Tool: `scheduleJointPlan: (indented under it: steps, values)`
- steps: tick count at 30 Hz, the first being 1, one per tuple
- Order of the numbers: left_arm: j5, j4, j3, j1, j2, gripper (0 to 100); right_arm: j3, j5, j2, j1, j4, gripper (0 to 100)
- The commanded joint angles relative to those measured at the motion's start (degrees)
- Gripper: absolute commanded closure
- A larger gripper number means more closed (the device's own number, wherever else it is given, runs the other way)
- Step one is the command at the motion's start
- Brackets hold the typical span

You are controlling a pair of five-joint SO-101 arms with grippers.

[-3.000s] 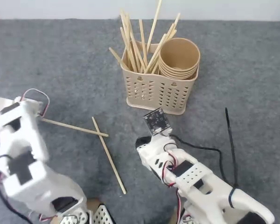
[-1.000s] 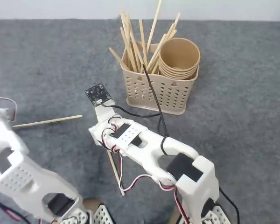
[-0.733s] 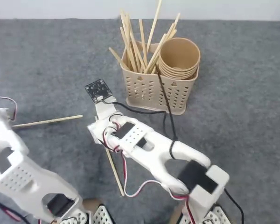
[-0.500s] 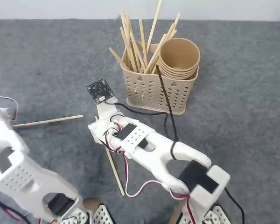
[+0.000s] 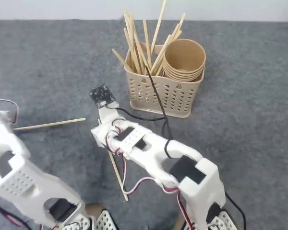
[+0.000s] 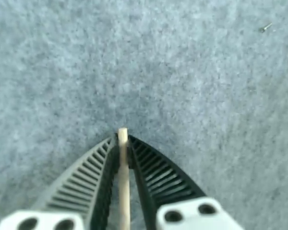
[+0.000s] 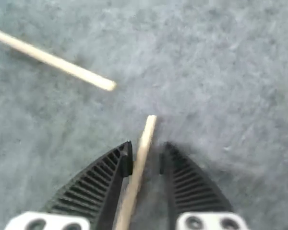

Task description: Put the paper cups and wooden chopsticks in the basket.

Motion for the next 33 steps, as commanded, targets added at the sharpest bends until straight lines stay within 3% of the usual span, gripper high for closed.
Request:
scheduleJointPlan:
  steps: [1, 9, 18, 27, 33]
  values:
    - [0.2, 0.2, -2.0, 1.1, -0.4, 99, -6.5, -0.5, 1.2, 0.2, 5.7, 97.5]
    - [-2.0, 0.3, -2.0, 3.2, -0.4, 99, -3.3, -0.2, -6.8, 1.1, 10.9, 99.1]
    - [-5.1, 0.3, -1.3, 5.1, -1.0, 99, 20.9, 2.4, -48.7, 1.6, 10.2, 99.1]
    - [-10.5, 0.3, -1.3, 7.6, -1.0, 99, 29.1, 2.0, -79.3, 13.4, 1.7, 99.1]
    - [-11.1, 0.3, -1.3, 7.8, -1.0, 99, 28.7, -1.9, -88.9, 21.3, -13.0, 99.1]
